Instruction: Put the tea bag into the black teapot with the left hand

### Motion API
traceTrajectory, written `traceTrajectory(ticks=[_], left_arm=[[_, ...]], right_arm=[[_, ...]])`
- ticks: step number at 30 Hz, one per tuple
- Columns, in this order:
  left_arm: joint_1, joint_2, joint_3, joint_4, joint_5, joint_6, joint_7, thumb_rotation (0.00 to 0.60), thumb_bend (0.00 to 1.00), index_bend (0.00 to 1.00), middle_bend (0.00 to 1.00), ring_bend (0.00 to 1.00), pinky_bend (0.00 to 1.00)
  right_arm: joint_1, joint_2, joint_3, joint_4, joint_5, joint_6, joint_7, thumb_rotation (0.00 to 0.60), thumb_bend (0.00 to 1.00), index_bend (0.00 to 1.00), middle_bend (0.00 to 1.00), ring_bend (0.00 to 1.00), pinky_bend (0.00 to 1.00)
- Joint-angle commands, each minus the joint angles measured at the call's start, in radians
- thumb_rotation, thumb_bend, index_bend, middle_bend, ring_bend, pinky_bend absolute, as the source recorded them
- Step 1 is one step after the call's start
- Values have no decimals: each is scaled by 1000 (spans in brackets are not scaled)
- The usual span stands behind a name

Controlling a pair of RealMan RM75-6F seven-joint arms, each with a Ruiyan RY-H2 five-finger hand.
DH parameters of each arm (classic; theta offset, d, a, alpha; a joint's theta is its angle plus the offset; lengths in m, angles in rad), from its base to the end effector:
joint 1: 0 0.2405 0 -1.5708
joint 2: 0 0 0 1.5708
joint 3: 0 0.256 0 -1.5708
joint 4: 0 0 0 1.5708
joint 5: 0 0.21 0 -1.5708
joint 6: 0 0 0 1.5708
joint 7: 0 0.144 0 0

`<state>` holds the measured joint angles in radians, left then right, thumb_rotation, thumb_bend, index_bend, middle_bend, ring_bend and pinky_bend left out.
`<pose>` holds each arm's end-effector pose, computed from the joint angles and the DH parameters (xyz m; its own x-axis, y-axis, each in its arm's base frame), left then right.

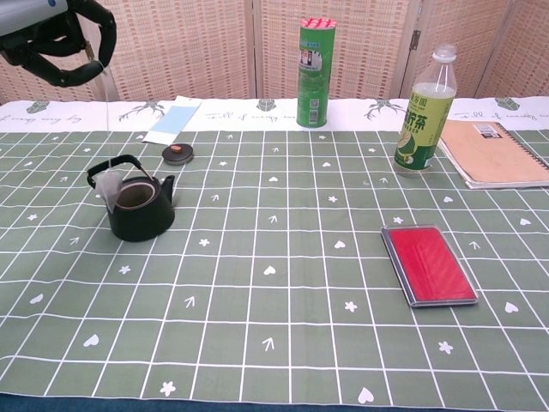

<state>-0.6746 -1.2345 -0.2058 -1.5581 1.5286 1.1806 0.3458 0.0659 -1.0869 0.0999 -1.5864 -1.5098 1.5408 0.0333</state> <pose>-0.1400 0.3480 0.1090 0.6015 -0.2416 0.7615 0.5942 -0.5018 -0.6286 -0.3125 -0.1853 0.1859 0.4130 0.0992 0.9053 -0.9097 -0.0032 0.4153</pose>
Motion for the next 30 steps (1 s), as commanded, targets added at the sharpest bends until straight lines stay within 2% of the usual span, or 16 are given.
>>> traceTrajectory(ticks=[1, 13, 19, 23, 30], left_arm=[[-6, 0, -2, -4, -7, -6, 8, 600, 446, 570, 952, 930, 974], [2, -5, 28, 31, -5, 0, -5, 600, 447, 565, 952, 929, 974], [39, -15, 59, 51, 12, 44, -77, 600, 446, 566, 953, 929, 974], [77, -32, 86, 110, 25, 87, -136, 600, 446, 567, 953, 929, 974], [108, -17, 97, 167, 5, 97, -164, 600, 446, 568, 953, 929, 974]], right_arm=[[0, 0, 0, 0, 0, 0, 0, 600, 450, 0, 0, 0, 0], [-1, -2, 2, 1, 1, 4, -7, 600, 450, 0, 0, 0, 0], [-1, -4, 1, -2, -1, 7, -11, 600, 450, 0, 0, 0, 0], [-5, -2, 0, -3, -5, 15, -8, 600, 450, 0, 0, 0, 0], [-3, -4, 2, -1, 0, 10, -10, 600, 449, 0, 0, 0, 0]])
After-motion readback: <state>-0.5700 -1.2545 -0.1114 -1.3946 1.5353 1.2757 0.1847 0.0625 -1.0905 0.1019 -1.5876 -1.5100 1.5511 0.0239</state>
